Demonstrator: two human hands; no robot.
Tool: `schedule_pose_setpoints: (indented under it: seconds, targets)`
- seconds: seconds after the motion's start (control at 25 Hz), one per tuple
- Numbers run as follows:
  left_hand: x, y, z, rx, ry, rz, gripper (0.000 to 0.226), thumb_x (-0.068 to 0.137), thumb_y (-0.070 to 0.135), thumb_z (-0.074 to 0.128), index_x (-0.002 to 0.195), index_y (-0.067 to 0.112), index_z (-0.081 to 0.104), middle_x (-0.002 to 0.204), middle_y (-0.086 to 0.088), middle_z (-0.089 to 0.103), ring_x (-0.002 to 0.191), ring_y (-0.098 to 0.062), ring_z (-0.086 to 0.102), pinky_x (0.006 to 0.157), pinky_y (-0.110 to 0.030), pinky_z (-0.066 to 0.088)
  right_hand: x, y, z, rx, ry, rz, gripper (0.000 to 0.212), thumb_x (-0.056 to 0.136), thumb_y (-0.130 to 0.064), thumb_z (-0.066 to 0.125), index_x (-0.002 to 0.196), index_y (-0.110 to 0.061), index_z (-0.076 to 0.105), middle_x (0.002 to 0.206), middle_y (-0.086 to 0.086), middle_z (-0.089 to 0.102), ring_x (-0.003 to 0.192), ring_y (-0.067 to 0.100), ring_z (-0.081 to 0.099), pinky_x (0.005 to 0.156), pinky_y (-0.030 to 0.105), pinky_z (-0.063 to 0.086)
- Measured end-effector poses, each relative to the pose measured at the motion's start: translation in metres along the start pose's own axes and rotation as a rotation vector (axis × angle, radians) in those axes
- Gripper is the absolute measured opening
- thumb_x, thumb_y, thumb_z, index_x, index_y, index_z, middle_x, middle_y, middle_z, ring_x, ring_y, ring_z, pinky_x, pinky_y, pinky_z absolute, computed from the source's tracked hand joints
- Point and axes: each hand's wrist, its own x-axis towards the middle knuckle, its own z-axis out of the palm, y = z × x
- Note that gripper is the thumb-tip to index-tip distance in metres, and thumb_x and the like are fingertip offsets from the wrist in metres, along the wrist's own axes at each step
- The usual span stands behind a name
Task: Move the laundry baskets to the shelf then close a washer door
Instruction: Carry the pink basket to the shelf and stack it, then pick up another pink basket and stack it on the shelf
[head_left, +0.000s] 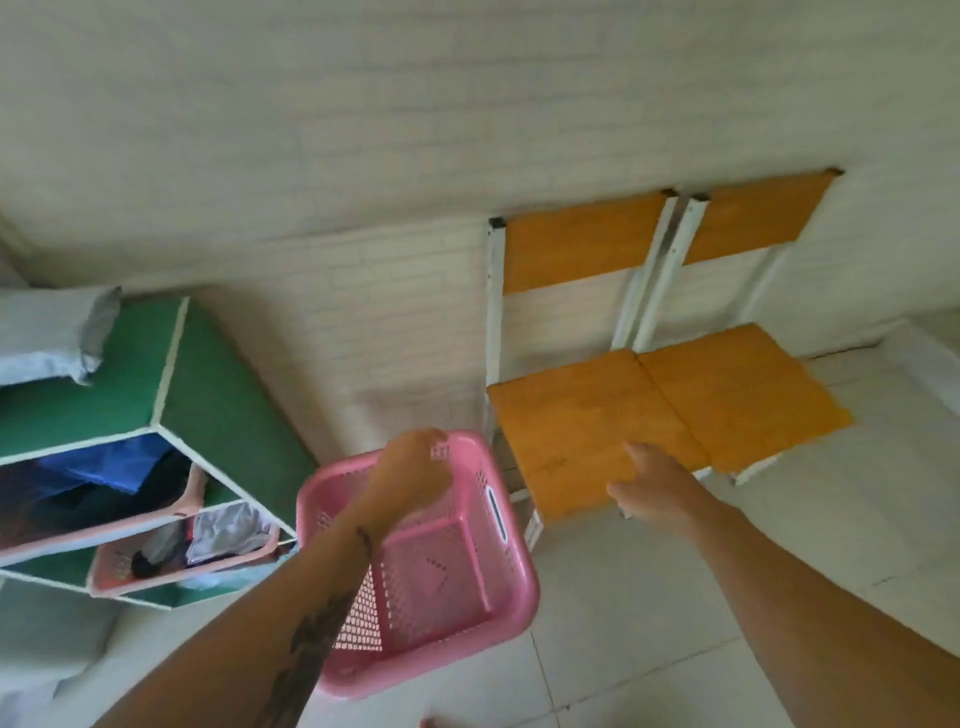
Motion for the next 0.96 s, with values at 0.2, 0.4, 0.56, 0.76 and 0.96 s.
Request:
schedule_pose_setpoints:
  seconds: [0.2,0.4,0.56,0.76,0.96]
  targets:
    - [-0.015,0.157,0.025,0.055,-0.025,0.261,0.05,0.083,0.009,0.05,0.132,0.017,0.057,0.137,-0.003,0.057,0.121,-0.02,0.057,0.094,-0.022,0.043,-0.074,0.095,-0.105,0.12,0.202,-0.003,0.054,0.082,-0.032,0.056,0.132,-0.014,0.046,0.137,0.01,0.045,0.124,0.025,0.045,0.103,0.04,0.038]
    - [-0.046,0.312,0.109,0.093,-0.062,0.454,0.044,0.086,0.011,0.047,0.127,0.025,0.056,0.127,0.001,0.058,0.1,-0.017,0.058,0.072,-0.018,0.045,-0.144,0.239,-0.196,0.112,0.424,0.019,0.058,0.084,-0.037,0.059,0.137,-0.018,0.045,0.144,0.01,0.044,0.121,0.022,0.047,0.094,0.031,0.039]
    - [-0.076,0.425,0.19,0.111,-0.112,0.582,0.038,0.088,0.014,0.048,0.124,0.023,0.059,0.126,0.001,0.06,0.093,-0.017,0.062,0.071,-0.024,0.049,-0.187,0.354,-0.252,0.046,0.525,0.159,0.066,0.087,-0.04,0.054,0.142,-0.01,0.035,0.151,0.014,0.032,0.137,0.031,0.034,0.111,0.04,0.032]
    - [-0.096,0.547,0.274,0.277,-0.211,0.783,0.036,0.089,0.019,0.046,0.12,0.03,0.059,0.123,-0.001,0.062,0.1,-0.019,0.063,0.089,-0.033,0.053,-0.221,0.464,-0.313,0.045,0.59,0.283,0.075,0.087,-0.045,0.053,0.149,-0.012,0.025,0.156,0.011,0.026,0.142,0.029,0.028,0.115,0.04,0.027]
    - [-0.073,0.667,0.354,0.217,-0.287,0.878,0.035,0.087,0.013,0.05,0.119,0.02,0.063,0.122,0.0,0.064,0.11,-0.018,0.061,0.094,-0.021,0.045,-0.215,0.555,-0.376,0.043,0.656,0.366,0.059,0.08,-0.038,0.056,0.131,-0.011,0.046,0.136,0.012,0.048,0.123,0.03,0.048,0.103,0.039,0.04]
